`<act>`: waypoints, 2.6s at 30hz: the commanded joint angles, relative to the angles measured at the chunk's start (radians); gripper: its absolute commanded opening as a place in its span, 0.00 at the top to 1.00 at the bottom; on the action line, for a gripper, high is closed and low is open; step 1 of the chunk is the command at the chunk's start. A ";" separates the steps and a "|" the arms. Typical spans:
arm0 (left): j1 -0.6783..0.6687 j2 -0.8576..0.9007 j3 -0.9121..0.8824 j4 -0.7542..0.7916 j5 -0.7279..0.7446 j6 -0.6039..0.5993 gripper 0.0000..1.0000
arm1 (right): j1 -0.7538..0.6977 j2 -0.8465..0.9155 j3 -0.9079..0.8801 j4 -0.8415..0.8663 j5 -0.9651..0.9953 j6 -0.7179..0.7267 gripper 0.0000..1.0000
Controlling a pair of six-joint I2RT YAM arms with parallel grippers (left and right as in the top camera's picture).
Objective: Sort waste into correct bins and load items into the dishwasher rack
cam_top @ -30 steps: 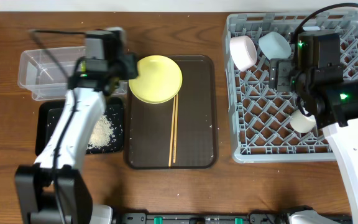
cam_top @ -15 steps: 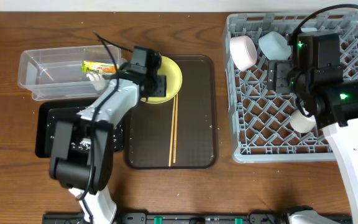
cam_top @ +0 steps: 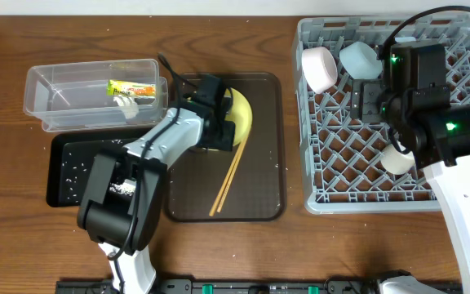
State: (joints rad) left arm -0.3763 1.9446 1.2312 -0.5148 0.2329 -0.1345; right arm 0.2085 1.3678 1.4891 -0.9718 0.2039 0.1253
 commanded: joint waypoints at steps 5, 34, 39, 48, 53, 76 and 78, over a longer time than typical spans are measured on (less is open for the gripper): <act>-0.032 -0.029 -0.004 -0.012 0.040 0.002 0.49 | -0.007 0.007 0.003 -0.001 -0.003 0.009 0.13; 0.510 -0.570 -0.003 -0.344 -0.118 -0.071 0.32 | 0.315 0.370 0.002 0.070 -0.417 0.179 0.23; 0.533 -0.570 -0.003 -0.344 -0.118 -0.071 0.32 | 0.431 0.506 0.002 0.015 -0.388 0.524 0.31; 0.557 -0.570 -0.003 -0.344 -0.118 -0.097 0.32 | 0.574 0.671 0.002 0.048 -0.341 0.752 0.30; 0.557 -0.570 -0.003 -0.345 -0.118 -0.097 0.32 | 0.621 0.716 0.002 0.071 -0.307 0.768 0.32; 0.557 -0.570 -0.003 -0.345 -0.117 -0.101 0.31 | 0.617 0.778 -0.001 -0.032 -0.193 0.772 0.76; 0.557 -0.570 -0.003 -0.345 -0.117 -0.101 0.31 | 0.604 0.778 -0.001 -0.039 -0.193 0.772 0.90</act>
State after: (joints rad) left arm 0.1761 1.3735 1.2289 -0.8570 0.1238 -0.2325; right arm 0.8402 2.1139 1.4899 -1.0058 -0.0162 0.8883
